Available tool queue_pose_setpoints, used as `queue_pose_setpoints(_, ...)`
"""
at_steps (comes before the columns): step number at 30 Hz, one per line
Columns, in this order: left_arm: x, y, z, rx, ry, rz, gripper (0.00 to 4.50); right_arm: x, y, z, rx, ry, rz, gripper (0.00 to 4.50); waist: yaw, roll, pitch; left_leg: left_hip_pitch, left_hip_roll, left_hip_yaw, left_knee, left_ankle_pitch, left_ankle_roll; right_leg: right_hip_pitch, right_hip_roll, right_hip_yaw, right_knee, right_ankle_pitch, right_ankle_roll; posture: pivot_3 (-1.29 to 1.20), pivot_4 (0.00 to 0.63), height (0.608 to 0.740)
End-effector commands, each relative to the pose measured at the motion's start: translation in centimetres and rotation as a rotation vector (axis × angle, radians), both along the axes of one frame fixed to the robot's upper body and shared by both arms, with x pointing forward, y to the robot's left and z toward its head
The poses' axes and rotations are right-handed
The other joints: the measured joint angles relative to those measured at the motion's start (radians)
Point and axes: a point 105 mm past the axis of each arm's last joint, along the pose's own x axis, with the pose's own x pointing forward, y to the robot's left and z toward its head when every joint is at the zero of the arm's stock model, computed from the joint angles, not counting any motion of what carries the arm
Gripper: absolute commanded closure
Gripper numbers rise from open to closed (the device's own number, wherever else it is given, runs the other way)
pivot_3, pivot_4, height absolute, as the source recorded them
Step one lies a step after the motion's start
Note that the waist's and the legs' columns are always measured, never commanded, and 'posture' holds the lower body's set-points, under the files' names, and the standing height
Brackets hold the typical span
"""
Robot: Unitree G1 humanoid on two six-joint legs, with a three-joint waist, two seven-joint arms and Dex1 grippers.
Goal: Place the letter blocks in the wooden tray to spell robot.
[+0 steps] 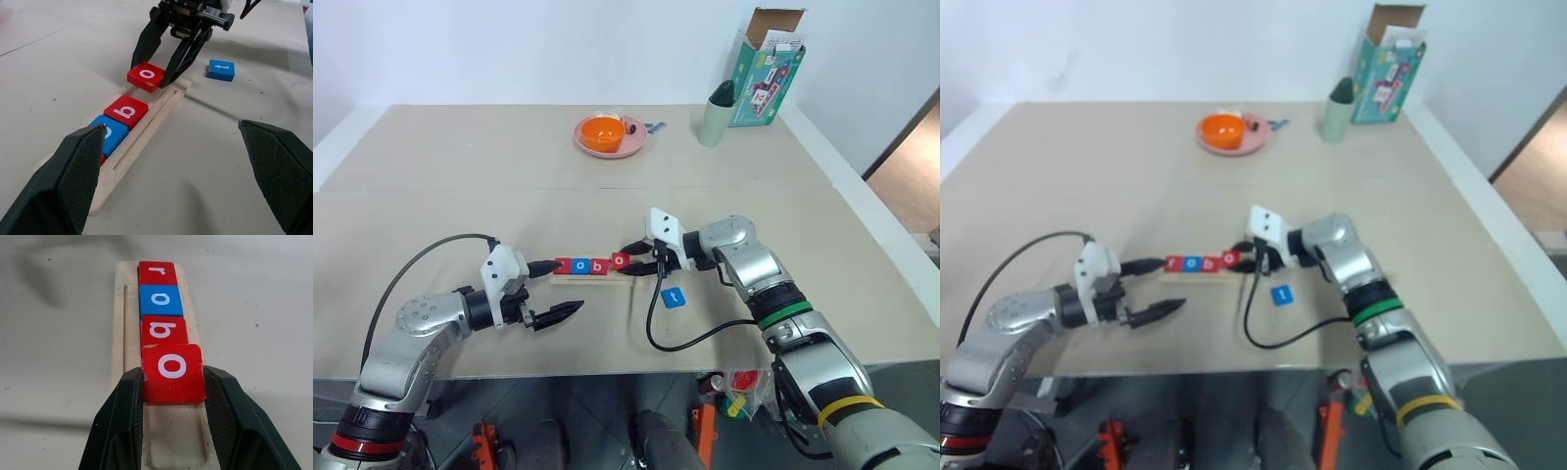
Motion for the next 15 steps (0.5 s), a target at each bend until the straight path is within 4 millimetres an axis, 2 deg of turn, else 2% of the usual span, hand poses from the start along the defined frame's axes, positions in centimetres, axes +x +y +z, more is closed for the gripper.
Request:
queue_pose_setpoints(1, -0.2, 0.0, 0.9, -0.008, -0.041, -0.001, 0.00, 0.1, 0.5, 1.3, -0.003, -0.049, 0.036, 3.28, 0.000, 0.000, 0.000, 0.000, 0.000, 0.000, 0.000, 0.000, 0.000, 0.000, 0.000, 0.000, 0.000, 0.000, 0.000, 0.00, 0.150, 0.740)
queue_pose_setpoints(15, -0.3, -0.4, 0.8, -0.010, -0.038, -0.001, 0.00, 0.8, 0.8, 0.0, -0.039, -0.044, 0.019, 3.28, -0.001, 0.000, 0.000, 0.000, 0.000, 0.000, 0.000, 0.000, 0.000, 0.000, 0.000, 0.000, 0.000, 0.000, 0.000, 0.00, 0.150, 0.740)
